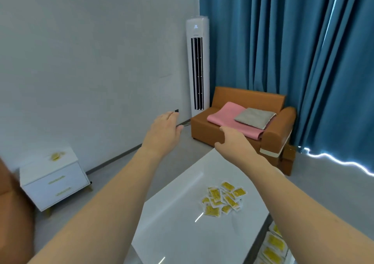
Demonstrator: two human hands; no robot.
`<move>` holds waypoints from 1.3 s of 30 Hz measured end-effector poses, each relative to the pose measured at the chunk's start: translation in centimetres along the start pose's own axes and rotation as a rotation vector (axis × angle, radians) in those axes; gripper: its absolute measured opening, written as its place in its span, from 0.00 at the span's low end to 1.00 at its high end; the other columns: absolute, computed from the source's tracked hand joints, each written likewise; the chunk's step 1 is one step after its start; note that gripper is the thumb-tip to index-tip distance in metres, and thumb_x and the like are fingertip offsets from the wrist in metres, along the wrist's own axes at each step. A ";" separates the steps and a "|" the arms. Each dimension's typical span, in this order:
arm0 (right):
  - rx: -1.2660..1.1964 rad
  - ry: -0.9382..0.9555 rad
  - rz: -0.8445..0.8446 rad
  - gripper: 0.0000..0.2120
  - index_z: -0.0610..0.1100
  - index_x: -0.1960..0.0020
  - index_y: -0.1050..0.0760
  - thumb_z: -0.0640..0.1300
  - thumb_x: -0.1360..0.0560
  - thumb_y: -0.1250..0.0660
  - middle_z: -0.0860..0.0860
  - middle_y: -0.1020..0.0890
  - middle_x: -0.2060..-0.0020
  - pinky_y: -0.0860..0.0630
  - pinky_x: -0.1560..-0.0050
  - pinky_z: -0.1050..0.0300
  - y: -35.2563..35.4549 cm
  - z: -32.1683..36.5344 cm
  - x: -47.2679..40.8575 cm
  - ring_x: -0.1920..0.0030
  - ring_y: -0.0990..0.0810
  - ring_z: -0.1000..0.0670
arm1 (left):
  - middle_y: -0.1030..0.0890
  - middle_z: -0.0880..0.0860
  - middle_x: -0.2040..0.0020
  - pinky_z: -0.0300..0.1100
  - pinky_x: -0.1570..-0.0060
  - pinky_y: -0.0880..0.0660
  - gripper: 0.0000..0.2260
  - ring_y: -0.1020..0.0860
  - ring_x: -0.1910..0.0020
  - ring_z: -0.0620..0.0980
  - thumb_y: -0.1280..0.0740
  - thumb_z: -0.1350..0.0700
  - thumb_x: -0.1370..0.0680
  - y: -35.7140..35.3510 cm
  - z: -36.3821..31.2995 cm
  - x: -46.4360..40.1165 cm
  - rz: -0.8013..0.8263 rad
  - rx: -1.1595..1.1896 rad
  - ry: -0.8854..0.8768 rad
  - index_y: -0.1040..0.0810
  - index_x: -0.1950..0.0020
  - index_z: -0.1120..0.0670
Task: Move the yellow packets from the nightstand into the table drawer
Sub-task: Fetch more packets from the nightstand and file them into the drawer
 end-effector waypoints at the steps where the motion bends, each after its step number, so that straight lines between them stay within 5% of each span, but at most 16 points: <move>1: -0.007 -0.010 -0.006 0.21 0.38 0.31 0.33 0.41 0.23 0.38 0.43 0.28 0.33 0.32 0.36 0.51 -1.0 1.8 0.0 0.33 0.30 0.43 | 0.28 0.58 0.30 0.48 0.32 0.36 0.20 0.31 0.32 0.58 0.40 0.54 0.18 0.7 1.9 0.2 0.010 0.006 -0.010 0.32 0.28 0.61; 6: -0.002 -0.031 -0.033 0.26 0.39 0.25 0.38 0.42 0.22 0.38 0.44 0.32 0.27 0.36 0.31 0.52 -4.3 9.7 -0.5 0.28 0.34 0.45 | 0.27 0.58 0.31 0.49 0.32 0.36 0.20 0.31 0.32 0.59 0.41 0.54 0.17 3.8 10.4 0.0 0.041 0.059 0.001 0.33 0.27 0.61; 15: 0.020 -0.037 -0.031 0.20 0.36 0.32 0.32 0.41 0.23 0.38 0.42 0.27 0.34 0.29 0.37 0.49 -11.3 18.9 -4.9 0.35 0.28 0.42 | 0.25 0.59 0.33 0.50 0.35 0.34 0.19 0.28 0.35 0.60 0.40 0.55 0.18 5.0 21.7 -0.5 0.035 0.069 0.005 0.31 0.29 0.62; 24: 0.001 -0.056 -0.021 0.25 0.38 0.26 0.37 0.42 0.22 0.38 0.44 0.32 0.28 0.34 0.33 0.53 -22.0 31.8 -14.6 0.29 0.32 0.44 | 0.29 0.59 0.30 0.50 0.35 0.34 0.20 0.30 0.32 0.59 0.41 0.53 0.17 6.2 42.5 -5.0 0.068 0.042 0.043 0.33 0.27 0.61; 30: -0.019 -0.038 -0.071 0.07 0.40 0.47 0.28 0.41 0.24 0.38 0.45 0.23 0.50 0.25 0.52 0.52 -28.1 43.6 -22.1 0.50 0.24 0.44 | 0.29 0.60 0.29 0.50 0.33 0.35 0.21 0.31 0.31 0.59 0.41 0.53 0.17 10.1 56.8 -10.2 0.017 0.053 0.063 0.34 0.26 0.61; 34: 0.019 -0.039 -0.027 0.19 0.39 0.33 0.32 0.43 0.22 0.37 0.43 0.26 0.37 0.28 0.41 0.52 -32.2 48.7 -26.1 0.39 0.26 0.44 | 0.30 0.59 0.28 0.49 0.33 0.35 0.21 0.31 0.31 0.58 0.41 0.53 0.17 8.7 64.0 -11.9 0.061 0.094 0.063 0.35 0.26 0.61; 39: -0.005 -0.076 -0.014 0.20 0.38 0.31 0.33 0.43 0.21 0.38 0.42 0.28 0.33 0.30 0.38 0.52 -37.8 53.0 -33.1 0.35 0.28 0.44 | 0.30 0.59 0.28 0.49 0.31 0.36 0.21 0.32 0.30 0.58 0.41 0.53 0.17 5.5 73.1 -16.0 0.087 0.125 0.078 0.35 0.25 0.60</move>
Point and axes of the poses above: each hand's wrist, its own x-axis away from the middle knuckle, its own y-axis out of the back of the hand, z = x × y, the point moved 2 cm from there along -x, towards the middle knuckle
